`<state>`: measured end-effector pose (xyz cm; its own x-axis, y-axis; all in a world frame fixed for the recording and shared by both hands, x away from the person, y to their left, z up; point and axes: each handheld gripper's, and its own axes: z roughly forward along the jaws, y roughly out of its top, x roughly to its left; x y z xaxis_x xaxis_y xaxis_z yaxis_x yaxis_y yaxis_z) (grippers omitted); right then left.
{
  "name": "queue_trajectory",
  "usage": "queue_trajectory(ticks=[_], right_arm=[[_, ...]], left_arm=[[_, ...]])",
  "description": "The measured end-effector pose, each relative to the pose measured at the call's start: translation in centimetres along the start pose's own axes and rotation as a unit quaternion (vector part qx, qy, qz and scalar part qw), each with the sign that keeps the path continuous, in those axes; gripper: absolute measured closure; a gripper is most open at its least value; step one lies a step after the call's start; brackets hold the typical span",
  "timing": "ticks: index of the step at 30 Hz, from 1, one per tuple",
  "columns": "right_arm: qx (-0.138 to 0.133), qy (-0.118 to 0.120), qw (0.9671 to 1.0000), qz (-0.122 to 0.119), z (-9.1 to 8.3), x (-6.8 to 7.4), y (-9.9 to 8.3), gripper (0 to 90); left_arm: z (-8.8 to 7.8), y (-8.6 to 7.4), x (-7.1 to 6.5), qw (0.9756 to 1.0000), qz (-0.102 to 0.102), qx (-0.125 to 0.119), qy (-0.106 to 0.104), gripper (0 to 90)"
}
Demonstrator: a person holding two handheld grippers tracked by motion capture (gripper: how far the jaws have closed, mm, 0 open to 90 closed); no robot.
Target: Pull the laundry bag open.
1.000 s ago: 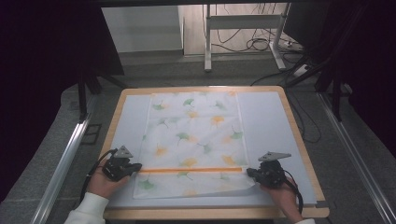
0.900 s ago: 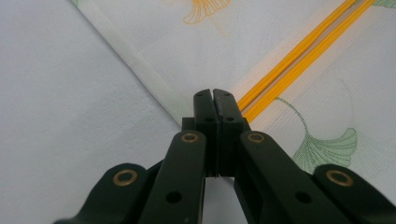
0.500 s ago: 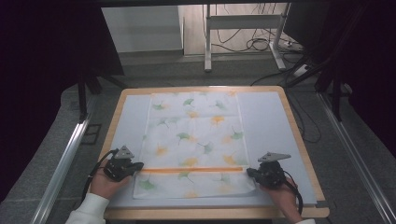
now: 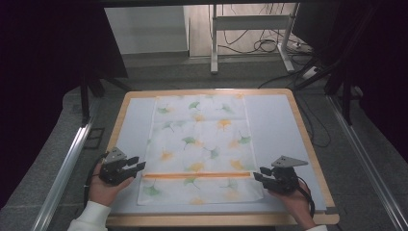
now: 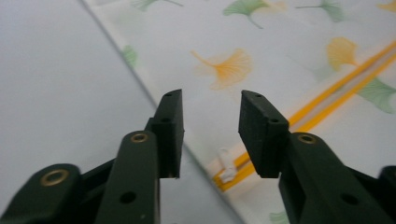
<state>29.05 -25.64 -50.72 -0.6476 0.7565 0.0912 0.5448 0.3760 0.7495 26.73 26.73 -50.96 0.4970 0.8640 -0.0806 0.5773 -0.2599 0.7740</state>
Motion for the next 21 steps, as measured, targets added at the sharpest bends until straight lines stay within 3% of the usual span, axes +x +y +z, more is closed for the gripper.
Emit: queue_trajectory(ticks=[9,14,21], right_arm=[[-0.022,-0.024,0.9995,0.005,-0.8,-2.8,-0.1,45.7],[-0.027,-0.029,0.9991,0.015,-1.1,-3.8,-0.3,43.5],[-0.024,-0.027,0.9993,0.005,-0.8,-3.5,-0.2,41.1]], left_arm=[[-0.6,-1.3,1.4,0.9989,-0.024,0.001,0.041,55.0],[-0.5,-1.6,1.7,0.9986,-0.028,0.010,0.043,52.9],[-0.1,-1.7,1.5,0.9990,-0.022,0.019,0.033,50.1]])
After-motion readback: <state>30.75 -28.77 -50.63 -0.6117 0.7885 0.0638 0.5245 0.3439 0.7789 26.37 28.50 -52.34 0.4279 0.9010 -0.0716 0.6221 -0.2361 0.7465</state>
